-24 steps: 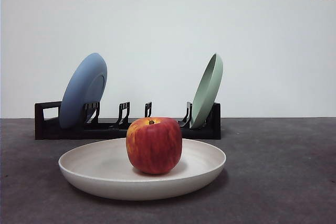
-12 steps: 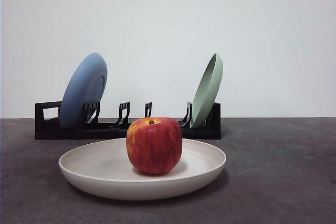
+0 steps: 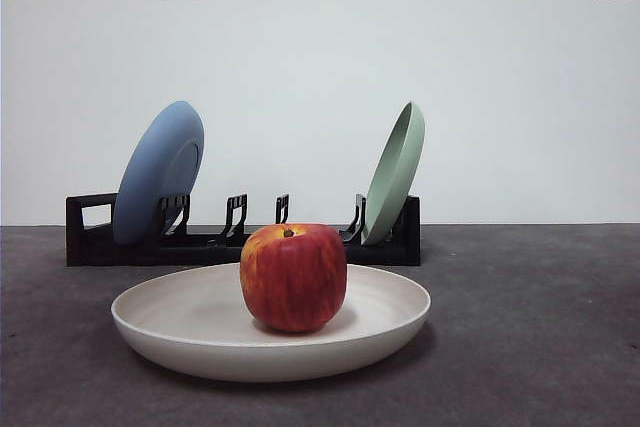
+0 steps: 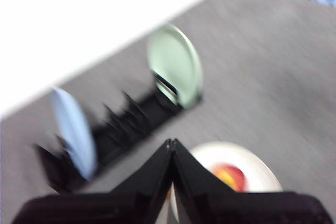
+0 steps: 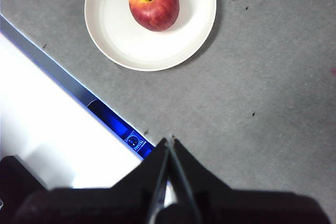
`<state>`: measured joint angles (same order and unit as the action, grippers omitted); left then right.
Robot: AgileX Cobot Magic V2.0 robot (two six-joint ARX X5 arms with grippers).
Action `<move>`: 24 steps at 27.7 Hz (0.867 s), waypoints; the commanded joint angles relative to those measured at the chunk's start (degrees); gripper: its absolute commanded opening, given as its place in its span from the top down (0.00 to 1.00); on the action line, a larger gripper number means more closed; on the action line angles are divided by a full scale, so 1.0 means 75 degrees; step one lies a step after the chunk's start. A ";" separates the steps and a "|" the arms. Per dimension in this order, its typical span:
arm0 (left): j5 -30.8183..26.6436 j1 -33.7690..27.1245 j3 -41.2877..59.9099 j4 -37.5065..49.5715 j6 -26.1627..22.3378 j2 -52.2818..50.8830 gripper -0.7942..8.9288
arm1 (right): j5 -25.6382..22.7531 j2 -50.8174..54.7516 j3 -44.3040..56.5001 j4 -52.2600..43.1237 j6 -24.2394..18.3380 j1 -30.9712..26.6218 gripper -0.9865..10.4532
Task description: Take the yellow plate from the plate rack,put the plate on the table,take the apple from the table,put the apple in the plate
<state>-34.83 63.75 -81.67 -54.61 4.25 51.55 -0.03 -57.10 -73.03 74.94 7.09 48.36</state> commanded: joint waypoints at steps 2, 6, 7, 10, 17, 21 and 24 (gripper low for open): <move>0.0568 -0.1148 0.0032 0.1256 -0.1728 -0.0318 0.92 | -0.0009 -0.0009 0.0044 -0.0044 0.0058 0.0006 0.91; 0.3072 -0.3174 0.0052 0.2107 -0.2544 -0.0536 0.92 | -0.0009 -0.0009 0.0044 -0.0047 0.0058 0.0006 0.91; 0.3762 -0.3759 0.0079 0.2250 -0.2661 -0.0580 0.92 | -0.0009 -0.0009 0.0044 -0.0047 0.0058 0.0006 0.91; 0.5050 -0.5339 0.0224 0.2387 -0.2888 -0.0740 0.92 | -0.0009 -0.0009 0.0044 -0.0047 0.0058 0.0006 0.91; 0.5703 -0.7583 0.1845 0.3037 -0.2970 -0.1778 0.92 | -0.0009 -0.0009 0.0044 -0.0047 0.0058 0.0006 0.91; 0.5697 -0.8090 0.3815 0.4415 -0.2911 -0.2783 0.92 | -0.0009 -0.0009 0.0044 -0.0047 0.0058 0.0006 0.91; 0.5697 -0.8230 0.5324 0.5316 -0.2524 -0.3532 0.92 | -0.0009 -0.0009 0.0044 -0.0047 0.0058 0.0006 0.91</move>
<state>7.73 2.33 -46.37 -16.40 -16.38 26.17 -0.03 -57.10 -73.03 74.94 7.11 48.36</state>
